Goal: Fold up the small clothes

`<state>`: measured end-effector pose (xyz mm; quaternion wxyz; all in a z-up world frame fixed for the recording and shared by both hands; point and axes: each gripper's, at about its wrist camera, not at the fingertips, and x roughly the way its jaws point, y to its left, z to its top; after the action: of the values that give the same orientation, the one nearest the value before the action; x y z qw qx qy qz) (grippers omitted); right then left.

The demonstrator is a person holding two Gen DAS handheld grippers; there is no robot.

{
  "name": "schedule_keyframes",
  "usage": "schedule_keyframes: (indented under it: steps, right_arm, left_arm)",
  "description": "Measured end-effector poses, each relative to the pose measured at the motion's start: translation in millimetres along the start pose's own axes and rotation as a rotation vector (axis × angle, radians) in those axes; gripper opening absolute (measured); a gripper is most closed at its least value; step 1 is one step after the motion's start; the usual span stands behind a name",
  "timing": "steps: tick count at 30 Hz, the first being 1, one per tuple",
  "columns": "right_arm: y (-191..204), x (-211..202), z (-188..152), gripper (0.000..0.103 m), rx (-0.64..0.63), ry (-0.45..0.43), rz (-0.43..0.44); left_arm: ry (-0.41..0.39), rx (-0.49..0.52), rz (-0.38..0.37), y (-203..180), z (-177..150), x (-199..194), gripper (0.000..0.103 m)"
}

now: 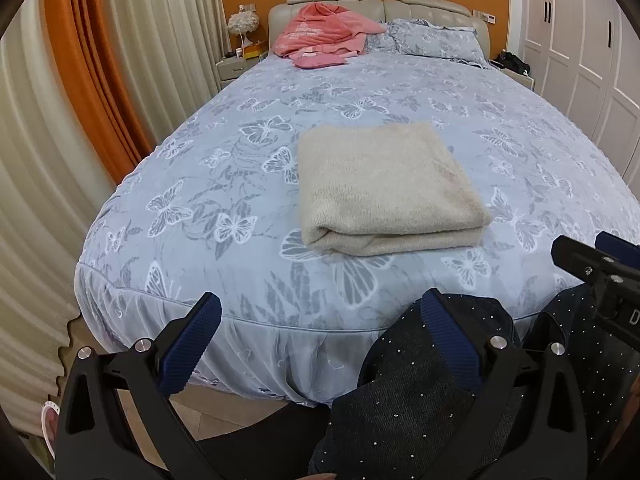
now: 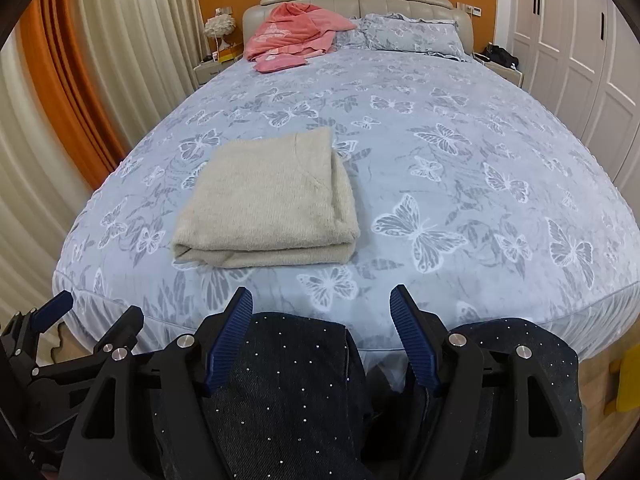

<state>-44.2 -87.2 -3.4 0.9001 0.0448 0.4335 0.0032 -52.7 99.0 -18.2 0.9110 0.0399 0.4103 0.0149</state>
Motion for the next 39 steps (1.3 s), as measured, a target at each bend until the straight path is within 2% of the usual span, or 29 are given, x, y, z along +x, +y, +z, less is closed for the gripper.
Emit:
schedule_keyframes:
  steps: [21, 28, 39]
  right_arm:
    - [-0.7, 2.1, -2.3, 0.070, -0.001, 0.007, 0.004]
    - [-1.1, 3.8, -4.3, 0.070, 0.002, 0.013, 0.006]
    - [-1.4, 4.2, -5.9, 0.070, 0.005, 0.015, 0.008]
  left_arm:
    - [-0.002, 0.012, -0.006, -5.3, 0.4, 0.6, 0.098]
    - [-0.015, -0.001, -0.031, -5.4, 1.5, -1.8, 0.098]
    - [-0.008, 0.003, 0.006, -8.0, 2.8, -0.8, 0.098]
